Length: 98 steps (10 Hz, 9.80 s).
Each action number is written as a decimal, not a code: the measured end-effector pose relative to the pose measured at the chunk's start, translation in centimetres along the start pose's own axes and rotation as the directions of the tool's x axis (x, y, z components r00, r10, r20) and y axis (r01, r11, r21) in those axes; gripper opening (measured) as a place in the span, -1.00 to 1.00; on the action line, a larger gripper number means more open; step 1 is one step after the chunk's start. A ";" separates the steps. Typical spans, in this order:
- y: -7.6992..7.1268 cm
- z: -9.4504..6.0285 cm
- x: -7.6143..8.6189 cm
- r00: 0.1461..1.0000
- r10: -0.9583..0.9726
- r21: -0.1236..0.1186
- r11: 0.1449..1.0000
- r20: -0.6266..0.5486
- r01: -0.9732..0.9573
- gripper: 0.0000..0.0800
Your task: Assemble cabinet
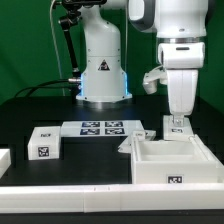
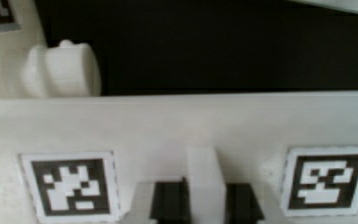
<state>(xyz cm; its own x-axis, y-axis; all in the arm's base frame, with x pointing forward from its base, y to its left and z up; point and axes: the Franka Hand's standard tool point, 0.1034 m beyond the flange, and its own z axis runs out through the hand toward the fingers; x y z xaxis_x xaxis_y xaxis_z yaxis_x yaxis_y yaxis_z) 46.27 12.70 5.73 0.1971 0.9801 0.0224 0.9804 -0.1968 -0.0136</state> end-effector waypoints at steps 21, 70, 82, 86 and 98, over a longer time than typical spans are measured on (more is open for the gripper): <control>9.7 -0.1 0.0 0.999 0.020 -0.056 0.998 -0.039 -0.022 -0.82; -4.6 4.5 -8.2 0.976 0.219 0.022 0.976 -0.013 -0.219 -0.58; -3.7 0.4 -5.3 0.989 0.140 0.059 0.988 0.041 -0.143 -0.83; -3.9 0.6 -5.4 0.989 0.141 0.065 0.987 0.043 -0.144 -0.83; -2.1 -0.3 -5.3 0.998 0.045 0.060 0.997 0.038 -0.047 -0.83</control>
Offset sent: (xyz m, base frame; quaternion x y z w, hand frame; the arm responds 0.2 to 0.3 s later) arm 0.0196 0.0015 0.0003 -0.0017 0.0054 -0.0083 0.9999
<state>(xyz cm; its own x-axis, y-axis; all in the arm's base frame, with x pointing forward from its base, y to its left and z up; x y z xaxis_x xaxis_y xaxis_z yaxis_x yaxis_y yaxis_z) 43.15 7.96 5.92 0.2406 0.9705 -0.0163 0.9676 -0.2412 -0.0744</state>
